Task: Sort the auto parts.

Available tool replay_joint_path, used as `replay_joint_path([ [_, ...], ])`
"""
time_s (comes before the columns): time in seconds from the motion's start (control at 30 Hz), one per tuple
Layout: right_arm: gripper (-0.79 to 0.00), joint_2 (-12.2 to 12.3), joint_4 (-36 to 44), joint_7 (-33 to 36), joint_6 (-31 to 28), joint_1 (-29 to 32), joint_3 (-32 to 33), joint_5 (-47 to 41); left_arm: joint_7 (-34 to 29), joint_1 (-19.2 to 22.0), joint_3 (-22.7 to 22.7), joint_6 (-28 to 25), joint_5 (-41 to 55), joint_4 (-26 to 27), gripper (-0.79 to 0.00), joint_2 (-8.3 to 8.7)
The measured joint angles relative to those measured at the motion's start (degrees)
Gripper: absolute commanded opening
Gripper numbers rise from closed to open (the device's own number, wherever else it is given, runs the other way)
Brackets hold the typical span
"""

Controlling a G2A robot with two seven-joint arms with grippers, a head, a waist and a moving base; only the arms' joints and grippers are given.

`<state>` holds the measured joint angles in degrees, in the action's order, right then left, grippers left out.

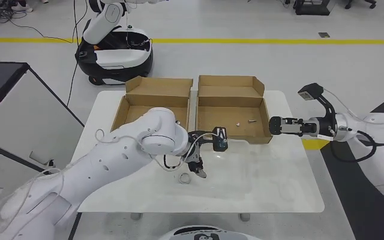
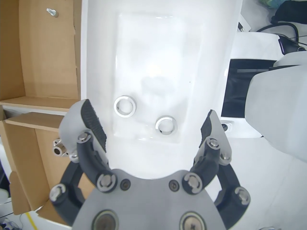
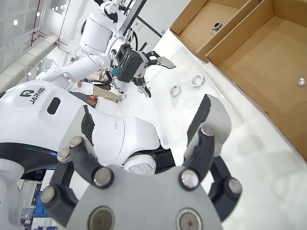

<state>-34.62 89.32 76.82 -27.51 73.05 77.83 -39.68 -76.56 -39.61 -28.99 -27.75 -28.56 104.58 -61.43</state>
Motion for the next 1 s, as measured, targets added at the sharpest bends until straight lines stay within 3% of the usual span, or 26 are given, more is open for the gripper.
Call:
replay_joint_path([
  [0.07,0.0,0.0,0.0,0.0,0.0,0.0,0.0,0.0,-0.27,1.7,2.3,0.28,0.74,-0.72,-0.034,0.18],
  [0.1,0.0,0.0,0.0,0.0,0.0,0.0,0.0,0.0,-0.27,2.35,3.17,0.29,1.06,-1.11,-0.132,0.23],
  [0.2,0.0,0.0,0.0,0.0,0.0,0.0,0.0,0.0,0.11,4.15,5.57,-0.09,1.83,-2.17,-0.302,0.29],
  [0.3,0.0,0.0,0.0,0.0,0.0,0.0,0.0,0.0,0.55,5.46,7.7,-0.54,0.85,-3.09,-0.394,0.28],
  [0.53,0.0,0.0,0.0,0.0,0.0,0.0,0.0,0.0,2.0,7.03,12.67,-1.99,-5.44,-4.62,-0.419,-0.21],
  [0.7,0.0,0.0,0.0,0.0,0.0,0.0,0.0,0.0,2.53,7.09,13.61,-2.19,-7.99,-5.27,-0.428,-0.74],
  [1.0,0.0,0.0,0.0,0.0,0.0,0.0,0.0,0.0,2.52,6.13,14.44,2.19,-13.59,-6.54,-0.477,-2.14],
])
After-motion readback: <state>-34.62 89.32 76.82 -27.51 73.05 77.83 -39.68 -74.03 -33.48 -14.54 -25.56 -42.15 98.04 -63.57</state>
